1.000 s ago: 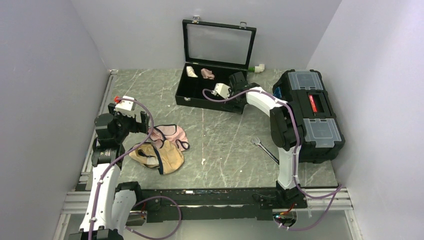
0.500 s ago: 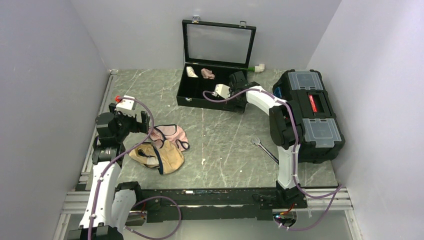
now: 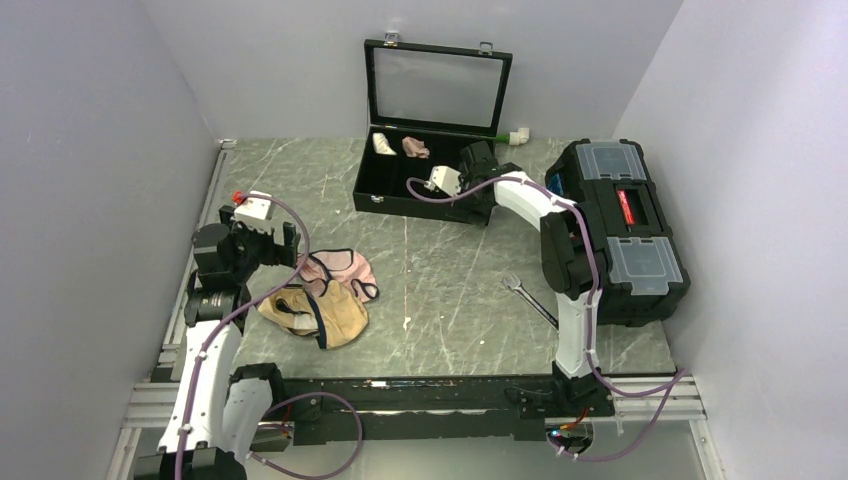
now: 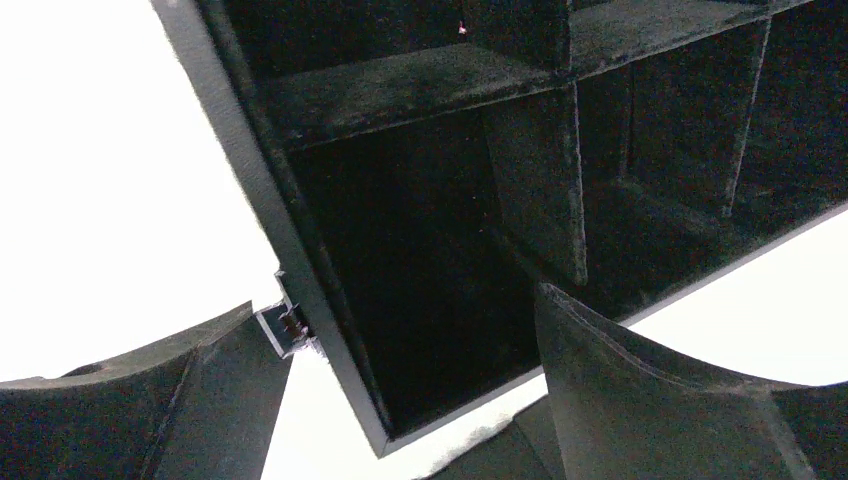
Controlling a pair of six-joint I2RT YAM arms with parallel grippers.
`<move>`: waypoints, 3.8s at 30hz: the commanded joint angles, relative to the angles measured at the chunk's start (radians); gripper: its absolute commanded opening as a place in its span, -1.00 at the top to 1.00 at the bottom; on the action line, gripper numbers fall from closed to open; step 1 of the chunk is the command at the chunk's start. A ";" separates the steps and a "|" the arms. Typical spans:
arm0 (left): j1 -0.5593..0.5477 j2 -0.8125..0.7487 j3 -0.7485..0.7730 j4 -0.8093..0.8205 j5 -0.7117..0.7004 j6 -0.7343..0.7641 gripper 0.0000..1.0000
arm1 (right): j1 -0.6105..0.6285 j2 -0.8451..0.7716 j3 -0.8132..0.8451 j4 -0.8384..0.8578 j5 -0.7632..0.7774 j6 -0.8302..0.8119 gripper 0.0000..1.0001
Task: Roll the underwear
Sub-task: Move the storage box to the corner of the board, then move the underwear to the corner of the board, then pick up the underwear, then place the underwear at the center of the board.
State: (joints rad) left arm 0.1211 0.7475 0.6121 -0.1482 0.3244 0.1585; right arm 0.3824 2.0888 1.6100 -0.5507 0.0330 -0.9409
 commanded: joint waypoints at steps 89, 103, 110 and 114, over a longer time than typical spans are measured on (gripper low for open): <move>-0.236 0.523 0.433 -0.694 -0.102 0.413 1.00 | 0.031 -0.832 -0.630 0.061 -0.257 0.385 -0.96; -0.741 0.597 0.811 -0.814 0.089 0.203 0.12 | -0.159 -0.876 -0.527 0.004 -0.358 0.421 -0.96; -0.750 0.558 0.663 -0.709 -0.086 0.231 -0.99 | -0.162 -0.880 -0.565 -0.054 -0.466 0.384 -0.97; -0.748 0.523 0.592 -0.658 -0.193 0.247 -0.99 | -0.160 -0.852 -0.587 -0.088 -0.663 0.357 -0.96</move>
State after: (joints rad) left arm -0.6273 1.3361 1.2465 -0.8814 0.2558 0.3973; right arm 0.2195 1.2339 1.0409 -0.5926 -0.4114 -0.5514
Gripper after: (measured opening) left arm 0.994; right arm 0.983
